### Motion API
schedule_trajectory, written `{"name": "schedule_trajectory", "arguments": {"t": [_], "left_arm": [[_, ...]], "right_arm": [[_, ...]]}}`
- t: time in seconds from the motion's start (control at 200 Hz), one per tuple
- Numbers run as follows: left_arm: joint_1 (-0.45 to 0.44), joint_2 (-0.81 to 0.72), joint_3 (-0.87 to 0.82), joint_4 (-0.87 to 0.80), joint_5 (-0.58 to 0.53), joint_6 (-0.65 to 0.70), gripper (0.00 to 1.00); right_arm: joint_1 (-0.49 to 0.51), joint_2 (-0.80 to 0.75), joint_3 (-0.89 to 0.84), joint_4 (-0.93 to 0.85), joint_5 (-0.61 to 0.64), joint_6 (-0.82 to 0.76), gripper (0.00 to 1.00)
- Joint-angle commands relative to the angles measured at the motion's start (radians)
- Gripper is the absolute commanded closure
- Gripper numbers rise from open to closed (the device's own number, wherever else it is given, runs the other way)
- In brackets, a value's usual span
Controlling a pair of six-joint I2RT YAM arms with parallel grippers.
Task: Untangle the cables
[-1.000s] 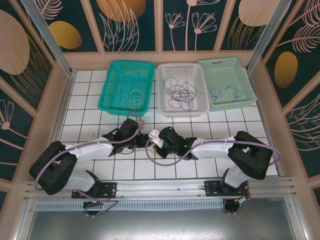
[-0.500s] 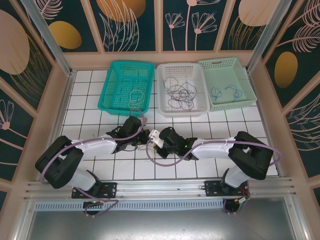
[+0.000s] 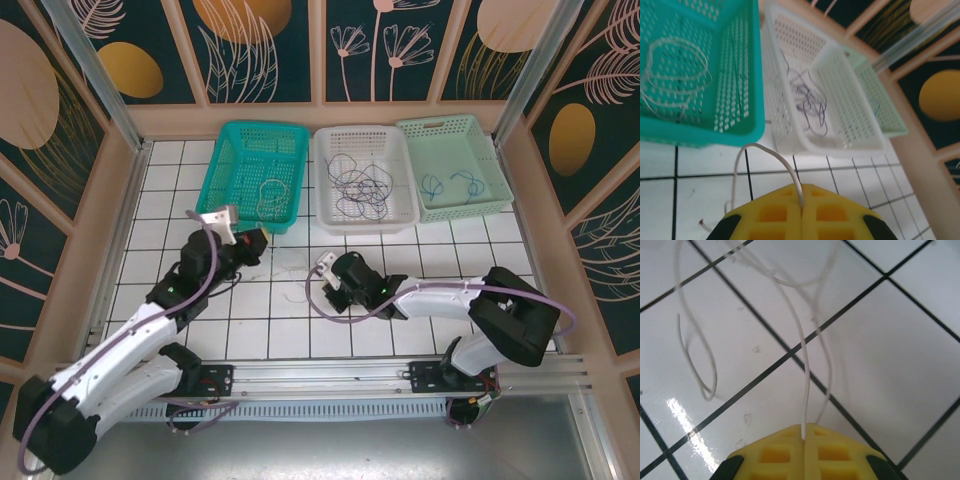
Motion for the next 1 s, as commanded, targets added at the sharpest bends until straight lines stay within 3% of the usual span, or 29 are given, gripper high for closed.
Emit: {"name": "schedule_trajectory", "arguments": {"t": [0.0, 0.09, 0.49, 0.566, 0.806, 0.901, 0.996], "left_arm": [[0.017, -0.072, 0.046, -0.109, -0.078, 0.034, 1.0], [0.02, -0.11, 0.111, -0.161, -0.129, 0.067, 1.0], [0.022, -0.155, 0.353, -0.341, -0.263, 0.193, 1.0], [0.021, -0.164, 0.353, -0.314, -0.229, 0.183, 1.0], [0.021, -0.111, 0.257, -0.196, 0.02, 0.109, 1.0], [0.022, -0.124, 0.222, -0.178, 0.041, 0.091, 1.0], [0.02, -0.151, 0.249, -0.219, -0.02, 0.11, 1.0]], "right_arm": [[-0.069, -0.029, 0.023, -0.04, -0.029, 0.085, 1.0], [-0.142, -0.038, 0.005, -0.046, -0.093, 0.131, 1.0], [-0.3, -0.184, -0.096, -0.047, -0.196, 0.219, 1.0], [-0.306, -0.192, -0.102, -0.051, -0.247, 0.214, 1.0], [-0.293, -0.167, -0.062, -0.07, -0.398, 0.158, 0.94], [-0.282, -0.178, -0.068, -0.078, -0.443, 0.146, 0.95], [-0.281, -0.185, -0.074, -0.084, -0.444, 0.16, 0.95]]}}
